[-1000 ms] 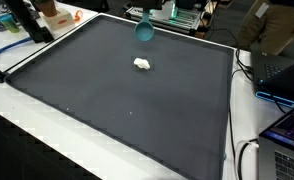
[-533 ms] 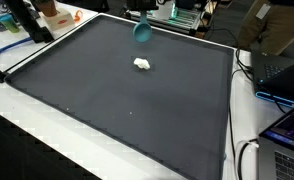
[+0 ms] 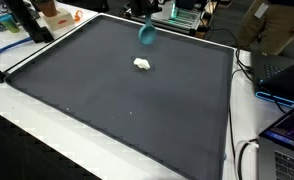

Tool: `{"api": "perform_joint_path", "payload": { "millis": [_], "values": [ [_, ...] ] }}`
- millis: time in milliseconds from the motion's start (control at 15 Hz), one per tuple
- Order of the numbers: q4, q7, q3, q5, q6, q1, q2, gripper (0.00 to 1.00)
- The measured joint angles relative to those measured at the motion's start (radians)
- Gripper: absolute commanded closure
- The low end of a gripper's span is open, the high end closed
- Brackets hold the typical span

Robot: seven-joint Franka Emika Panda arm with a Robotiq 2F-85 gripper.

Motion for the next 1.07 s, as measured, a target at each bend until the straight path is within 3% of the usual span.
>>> {"api": "perform_joint_path", "payload": {
  "millis": [667,1067],
  "values": [
    [-0.005,-0.02,0.045,-0.152,0.156,-0.051,0.147,0.78],
    [0.0,-0.073,0.064,-0.144,0.166,-0.057,0.19,0.78]
  ]
}}
